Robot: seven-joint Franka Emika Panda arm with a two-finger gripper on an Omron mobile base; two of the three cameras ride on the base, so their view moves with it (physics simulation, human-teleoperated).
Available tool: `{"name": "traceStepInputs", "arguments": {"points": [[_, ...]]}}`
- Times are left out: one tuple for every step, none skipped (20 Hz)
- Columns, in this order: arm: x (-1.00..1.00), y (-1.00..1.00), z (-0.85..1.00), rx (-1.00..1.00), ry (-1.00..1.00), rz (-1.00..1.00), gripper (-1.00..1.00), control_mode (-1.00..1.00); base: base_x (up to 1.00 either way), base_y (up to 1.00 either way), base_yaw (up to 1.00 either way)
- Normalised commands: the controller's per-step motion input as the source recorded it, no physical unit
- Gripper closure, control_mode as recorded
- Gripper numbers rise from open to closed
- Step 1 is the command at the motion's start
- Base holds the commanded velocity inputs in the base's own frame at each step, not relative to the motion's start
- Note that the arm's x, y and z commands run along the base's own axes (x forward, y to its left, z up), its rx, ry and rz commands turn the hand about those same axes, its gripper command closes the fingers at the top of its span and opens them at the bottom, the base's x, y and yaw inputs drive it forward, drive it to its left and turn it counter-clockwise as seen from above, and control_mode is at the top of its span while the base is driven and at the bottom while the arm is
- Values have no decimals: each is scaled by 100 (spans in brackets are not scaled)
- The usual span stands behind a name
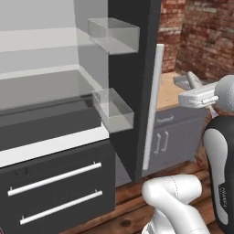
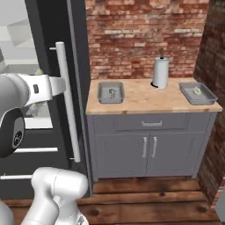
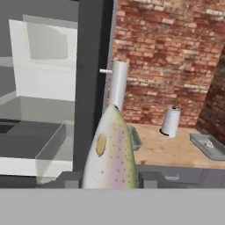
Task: Place one garlic and one fish in each tupperware on the nearby counter, to pack two identical lunches.
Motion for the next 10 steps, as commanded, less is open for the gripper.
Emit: {"name": "traceStepInputs", "arguments": {"points": [[0, 0, 0, 0, 0, 0, 100, 100, 0, -82, 0], [0, 0, 0, 0, 0, 0, 100, 100, 0, -83, 0], [0, 0, 0, 0, 0, 0, 100, 100, 0, -86, 0], [0, 0, 0, 0, 0, 0, 100, 100, 0, -84, 0], [0, 0, 0, 0, 0, 0, 100, 100, 0, -84, 0], [0, 0, 0, 0, 0, 0, 100, 100, 0, -84, 0], [0, 0, 0, 0, 0, 0, 100, 100, 0, -81, 0], [0, 0, 0, 0, 0, 0, 100, 100, 0, -81, 0], [0, 0, 0, 0, 0, 0, 100, 100, 0, -80, 0], [0, 0, 0, 0, 0, 0, 100, 100, 1, -80, 0]]}}
